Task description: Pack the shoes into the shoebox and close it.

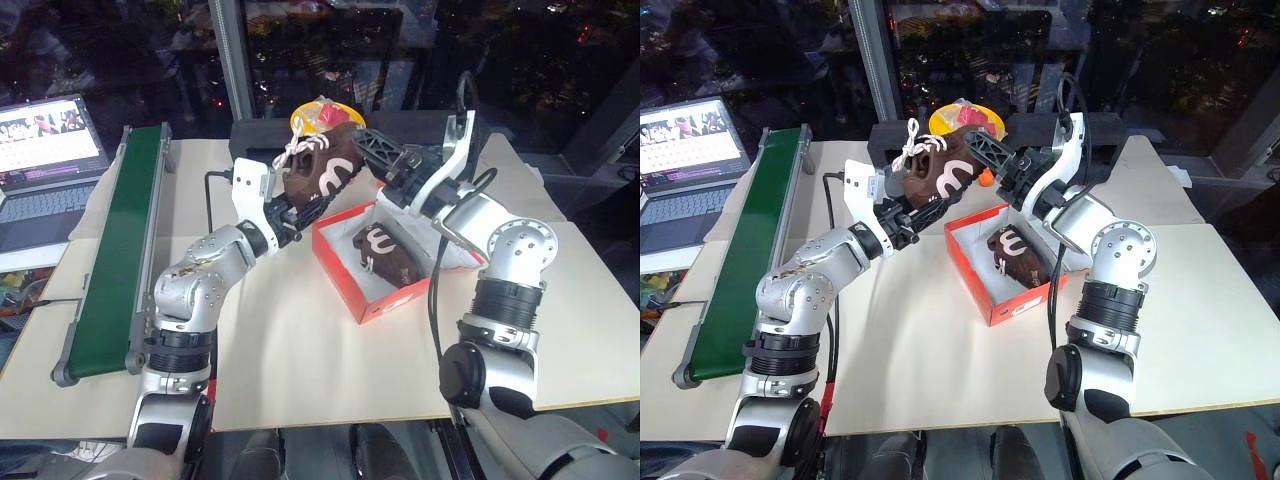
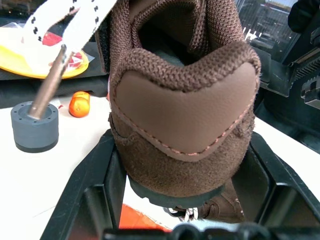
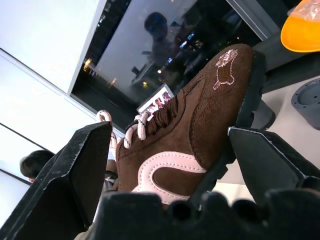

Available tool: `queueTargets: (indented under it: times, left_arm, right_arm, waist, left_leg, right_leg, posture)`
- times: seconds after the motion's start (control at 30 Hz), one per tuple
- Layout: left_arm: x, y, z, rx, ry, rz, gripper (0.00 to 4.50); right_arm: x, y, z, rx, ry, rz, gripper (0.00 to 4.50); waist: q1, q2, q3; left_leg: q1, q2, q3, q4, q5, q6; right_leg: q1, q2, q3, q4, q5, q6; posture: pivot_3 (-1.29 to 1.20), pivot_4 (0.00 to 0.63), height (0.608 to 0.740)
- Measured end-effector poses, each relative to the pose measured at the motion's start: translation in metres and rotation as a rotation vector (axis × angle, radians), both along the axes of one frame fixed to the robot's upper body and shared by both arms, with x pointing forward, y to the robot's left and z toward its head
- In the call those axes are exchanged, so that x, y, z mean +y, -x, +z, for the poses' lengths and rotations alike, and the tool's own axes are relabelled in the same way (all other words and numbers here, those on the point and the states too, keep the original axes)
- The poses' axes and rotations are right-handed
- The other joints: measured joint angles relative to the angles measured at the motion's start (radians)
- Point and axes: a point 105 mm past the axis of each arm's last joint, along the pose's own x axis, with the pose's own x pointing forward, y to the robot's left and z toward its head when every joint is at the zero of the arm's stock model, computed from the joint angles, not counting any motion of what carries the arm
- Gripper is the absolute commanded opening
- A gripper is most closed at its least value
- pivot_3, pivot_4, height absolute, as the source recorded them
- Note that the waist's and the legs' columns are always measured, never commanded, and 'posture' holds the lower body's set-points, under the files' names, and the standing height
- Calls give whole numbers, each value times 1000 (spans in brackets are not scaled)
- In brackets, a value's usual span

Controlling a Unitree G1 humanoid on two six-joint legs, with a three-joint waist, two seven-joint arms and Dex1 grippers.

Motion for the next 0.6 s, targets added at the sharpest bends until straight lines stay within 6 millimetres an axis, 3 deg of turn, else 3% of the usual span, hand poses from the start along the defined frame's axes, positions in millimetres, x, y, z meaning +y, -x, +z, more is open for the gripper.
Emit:
queueTargets:
  times: [0.23, 0.6]
  left_arm:
    - [-5, 1, 18, -56, -3, -31, 2487]
    - [-6, 4, 16, -55, 14, -39, 2487]
  right_arm:
    - [-8, -4, -26, 66, 38, -31, 4500]
    - [-16, -8, -27, 75, 52, -57, 4500]
  waist:
    - [2, 0, 0]
    - [1, 0, 0]
  left_leg:
    - [0, 0, 0, 0, 0, 0]
    - [0, 0, 0, 0, 0, 0]
  right_leg:
    - [0, 0, 0, 0, 0, 0]
    - [0, 0, 0, 0, 0, 0]
  posture:
    - [0, 150, 740]
    - [0, 150, 740]
